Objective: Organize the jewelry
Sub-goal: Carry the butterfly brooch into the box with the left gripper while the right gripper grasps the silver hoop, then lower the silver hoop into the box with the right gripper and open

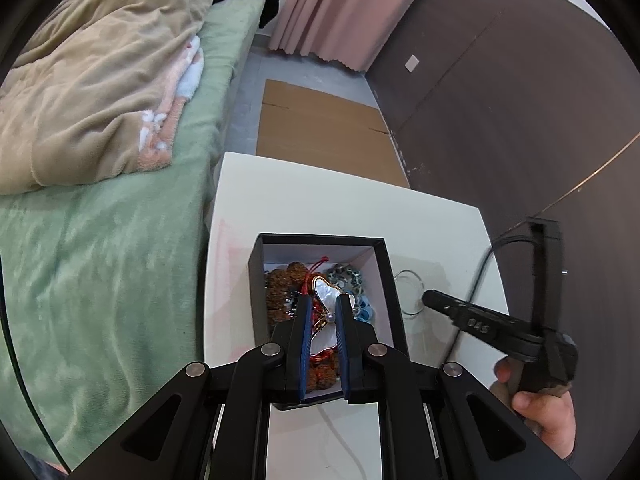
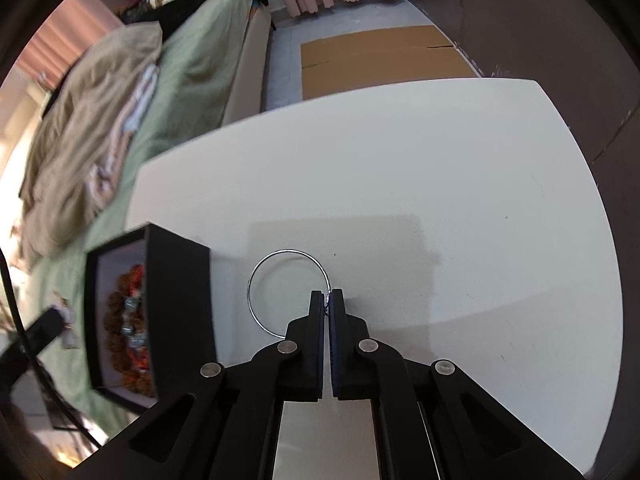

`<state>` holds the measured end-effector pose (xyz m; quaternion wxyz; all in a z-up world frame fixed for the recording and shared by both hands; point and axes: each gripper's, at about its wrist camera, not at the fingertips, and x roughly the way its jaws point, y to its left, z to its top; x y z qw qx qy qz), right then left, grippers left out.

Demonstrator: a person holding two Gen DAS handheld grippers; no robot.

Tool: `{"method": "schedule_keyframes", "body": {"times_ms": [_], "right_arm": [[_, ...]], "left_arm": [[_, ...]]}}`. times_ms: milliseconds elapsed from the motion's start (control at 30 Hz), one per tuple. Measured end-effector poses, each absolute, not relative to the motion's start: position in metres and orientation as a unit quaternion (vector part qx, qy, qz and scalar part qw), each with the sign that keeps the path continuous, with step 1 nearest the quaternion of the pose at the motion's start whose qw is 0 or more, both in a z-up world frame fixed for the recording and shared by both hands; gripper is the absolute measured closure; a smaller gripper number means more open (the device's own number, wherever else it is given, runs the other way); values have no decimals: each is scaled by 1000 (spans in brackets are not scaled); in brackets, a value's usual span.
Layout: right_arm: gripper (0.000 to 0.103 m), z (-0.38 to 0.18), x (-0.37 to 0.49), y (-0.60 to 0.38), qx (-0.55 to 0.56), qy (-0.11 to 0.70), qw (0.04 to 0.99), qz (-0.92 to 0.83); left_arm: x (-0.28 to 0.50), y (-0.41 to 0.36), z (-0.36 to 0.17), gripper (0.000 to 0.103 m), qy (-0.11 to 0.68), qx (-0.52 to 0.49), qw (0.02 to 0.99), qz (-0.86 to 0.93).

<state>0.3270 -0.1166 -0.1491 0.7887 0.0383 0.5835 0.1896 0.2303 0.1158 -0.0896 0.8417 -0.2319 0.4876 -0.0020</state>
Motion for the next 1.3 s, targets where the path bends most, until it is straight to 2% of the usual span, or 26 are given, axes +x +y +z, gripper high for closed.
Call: {"method": "schedule_keyframes", "body": {"times_ms": [200,233,267,300,333,400,900,967,1000,1033,1167,1300], "right_arm": [[99,-133,327,-129,96,564,789,224],[99,-131,326,-129,104,561,788,232],[99,-128,326,-128,110,558,787,241],[99,-125,324,-127,115,554,786,247],[99,-122,322,-125,117,550,787,253],[99,-116,318,-122,122,544,786,268],[98,-98,293,-68,101,538,753,365],[82,-101,291,-66,93,550,748,360],[58,-100,289,-68,90,550,751,354],[43,-97,288,-71,85,545,760,344],[42,-77,280,-87,83,526,776,338],[42,-67,272,-105,78,522,787,319]], "left_arm": [[236,111,-91,90,494,-230,839,-2],[237,110,-92,87,496,-233,837,-4],[238,110,-93,82,498,-234,835,-5],[238,111,-93,67,500,-236,833,-6],[237,111,-92,48,497,-237,835,-5],[233,113,-88,34,483,-239,842,0],[209,134,-66,34,457,-243,856,19],[205,133,-64,34,454,-241,858,20],[203,132,-62,34,452,-239,859,20],[201,132,-61,34,451,-238,860,20],[195,123,-54,33,444,-235,864,14],[184,109,-44,22,436,-228,871,9]]}}
